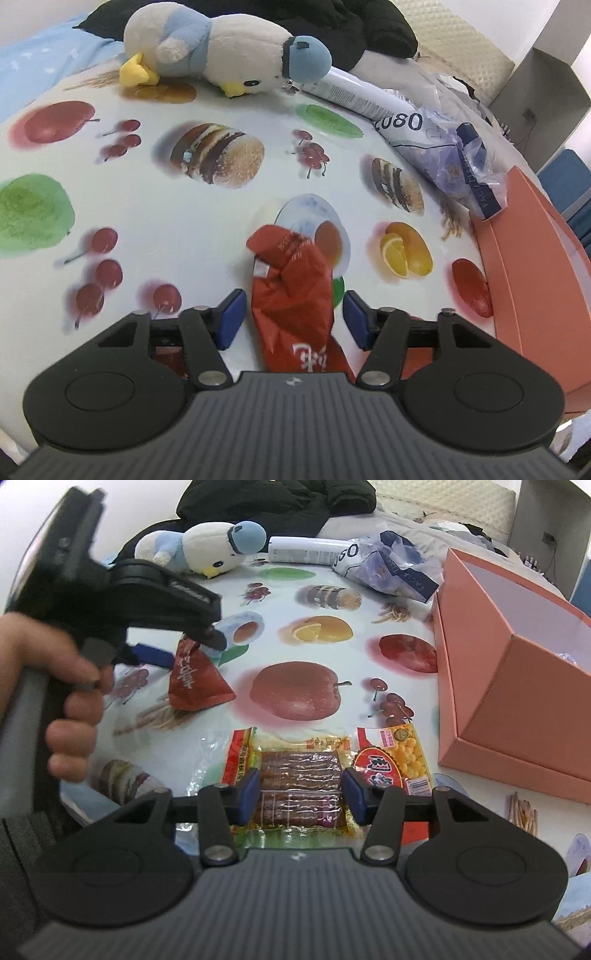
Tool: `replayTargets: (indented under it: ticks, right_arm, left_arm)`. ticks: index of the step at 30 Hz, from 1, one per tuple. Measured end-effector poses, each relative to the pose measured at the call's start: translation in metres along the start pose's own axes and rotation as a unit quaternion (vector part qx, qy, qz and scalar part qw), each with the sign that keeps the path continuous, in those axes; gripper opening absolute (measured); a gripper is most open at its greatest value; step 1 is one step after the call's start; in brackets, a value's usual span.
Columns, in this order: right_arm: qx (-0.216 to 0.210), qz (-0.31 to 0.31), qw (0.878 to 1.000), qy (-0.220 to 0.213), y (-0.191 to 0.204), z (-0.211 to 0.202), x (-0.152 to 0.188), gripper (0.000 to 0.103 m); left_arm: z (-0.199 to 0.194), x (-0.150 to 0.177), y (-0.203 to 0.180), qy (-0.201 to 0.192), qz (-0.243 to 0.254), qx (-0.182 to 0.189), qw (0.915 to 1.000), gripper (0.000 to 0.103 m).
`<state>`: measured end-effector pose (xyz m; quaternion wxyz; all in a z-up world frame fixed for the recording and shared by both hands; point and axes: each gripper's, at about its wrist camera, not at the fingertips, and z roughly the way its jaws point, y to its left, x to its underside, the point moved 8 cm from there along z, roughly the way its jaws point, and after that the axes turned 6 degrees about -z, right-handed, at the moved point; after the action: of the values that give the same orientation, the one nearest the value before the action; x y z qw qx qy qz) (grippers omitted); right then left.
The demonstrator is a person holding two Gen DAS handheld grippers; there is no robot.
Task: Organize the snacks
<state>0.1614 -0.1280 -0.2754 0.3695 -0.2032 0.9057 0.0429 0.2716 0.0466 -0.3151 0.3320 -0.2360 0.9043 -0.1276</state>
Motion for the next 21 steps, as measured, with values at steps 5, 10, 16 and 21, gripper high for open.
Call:
replayTargets:
  ticks: [5,10,16,21]
  right_arm:
    - [0.002,0.007,1.0,0.006,-0.004,-0.001,0.003,0.052]
    - [-0.004,0.008,1.0,0.008,-0.005,-0.002,0.001,0.052]
    - [0.0,0.027,1.0,-0.004,-0.014,-0.011,-0.004,0.052]
    - [0.011,0.041,0.999,-0.015,-0.027,-0.024,-0.008,0.052]
  left_arm:
    - [-0.001,0.001,0.0,0.012,0.002,0.012,0.9999,0.049]
    - [-0.012,0.013,-0.003,0.024,0.016,0.025,0.9993,0.048]
    - [-0.036,0.029,-0.005,0.03,0.04,0.031,0.9983,0.048]
    - [-0.064,0.034,-0.01,0.026,0.057,0.04,0.9972,0.048]
